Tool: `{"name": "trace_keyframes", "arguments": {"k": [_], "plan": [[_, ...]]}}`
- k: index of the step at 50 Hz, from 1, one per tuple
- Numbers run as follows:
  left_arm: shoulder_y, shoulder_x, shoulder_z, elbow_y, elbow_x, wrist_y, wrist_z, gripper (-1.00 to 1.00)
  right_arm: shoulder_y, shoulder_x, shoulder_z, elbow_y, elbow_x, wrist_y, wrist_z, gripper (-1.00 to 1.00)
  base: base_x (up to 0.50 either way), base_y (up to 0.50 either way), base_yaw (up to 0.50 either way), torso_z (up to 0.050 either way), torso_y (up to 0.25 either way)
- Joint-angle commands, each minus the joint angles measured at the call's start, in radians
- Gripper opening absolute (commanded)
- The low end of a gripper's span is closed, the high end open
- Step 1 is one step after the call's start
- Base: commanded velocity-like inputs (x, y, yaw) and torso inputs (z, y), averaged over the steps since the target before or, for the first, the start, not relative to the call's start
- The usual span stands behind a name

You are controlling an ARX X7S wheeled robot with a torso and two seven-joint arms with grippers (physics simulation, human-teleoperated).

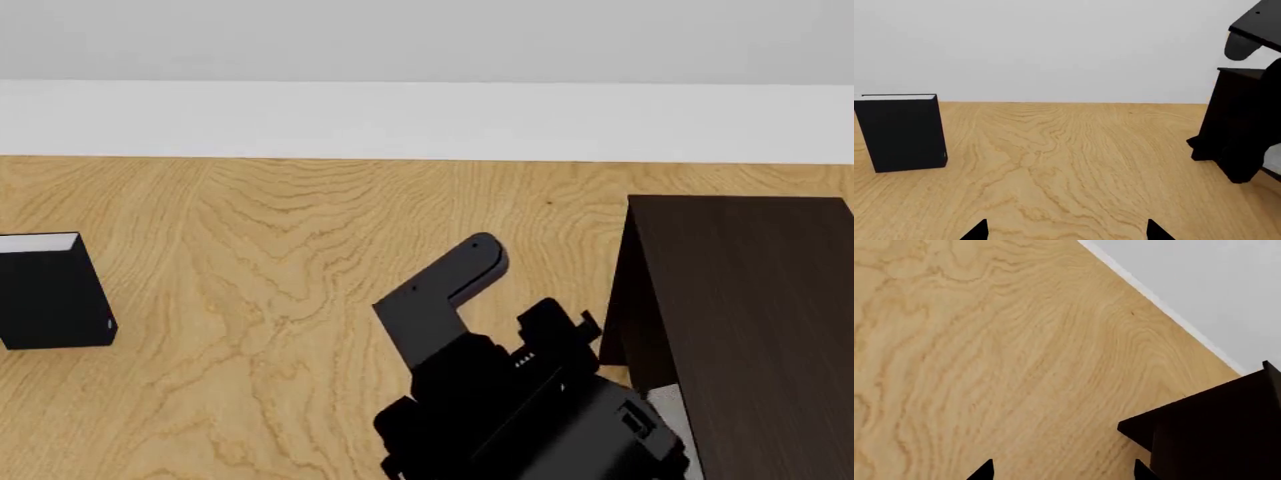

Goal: Pick up the book on the right and place it on the cabinet shelf.

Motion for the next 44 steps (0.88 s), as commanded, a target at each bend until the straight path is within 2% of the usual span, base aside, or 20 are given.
{"name": "trace_keyframes", "arguments": {"k": [1, 8, 15, 17, 21, 28, 37, 44], "plan": [[0.001, 0.003, -0.001, 0.005, 0.005, 0.005, 0.002, 1.00, 0.034, 0.041, 0.152, -0.209, 0.116, 0.115, 0.128, 1.00, 0.00, 0.00, 0.00, 0.000, 0.000], [0.002, 0.002, 0.000, 0.002, 0.007, 0.010, 0.001, 1.00, 0.031, 0.070, 0.292, -0.341, 0.253, 0.208, 0.244, 1.00, 0.00, 0.00, 0.00, 0.000, 0.000], [0.000, -0.001, 0.001, 0.006, 0.005, 0.003, -0.003, 1.00, 0.031, 0.074, 0.481, -0.446, 0.507, 0.315, 0.431, 1.00, 0.00, 0.00, 0.00, 0.000, 0.000], [0.001, -0.001, 0.002, 0.008, 0.006, 0.003, -0.005, 1.00, 0.044, 0.090, 0.490, -0.471, 0.578, 0.347, 0.506, 1.00, 0.00, 0.00, 0.00, 0.000, 0.000], [0.001, -0.001, 0.003, 0.005, 0.008, 0.005, -0.006, 1.00, 0.065, 0.143, 0.516, -0.493, 0.834, 0.327, 0.713, 1.00, 0.00, 0.00, 0.00, 0.000, 0.000], [0.000, -0.003, 0.005, 0.008, 0.008, 0.002, -0.010, 1.00, 0.084, 0.264, 0.499, -0.570, 1.104, 0.211, 0.913, 1.00, 0.00, 0.00, 0.00, 0.000, 0.000], [-0.001, -0.006, 0.005, 0.010, 0.002, 0.001, -0.011, 1.00, 0.024, 0.406, 0.546, -0.715, 1.237, 0.118, 0.957, 1.00, 0.00, 0.00, 0.00, 0.000, 0.000], [-0.003, -0.007, 0.006, 0.013, -0.004, -0.002, -0.012, 1.00, -0.066, 0.538, 0.708, -0.860, 1.339, 0.063, 0.888, 1.00, 0.00, 0.00, 0.00, 0.000, 0.000]]}}
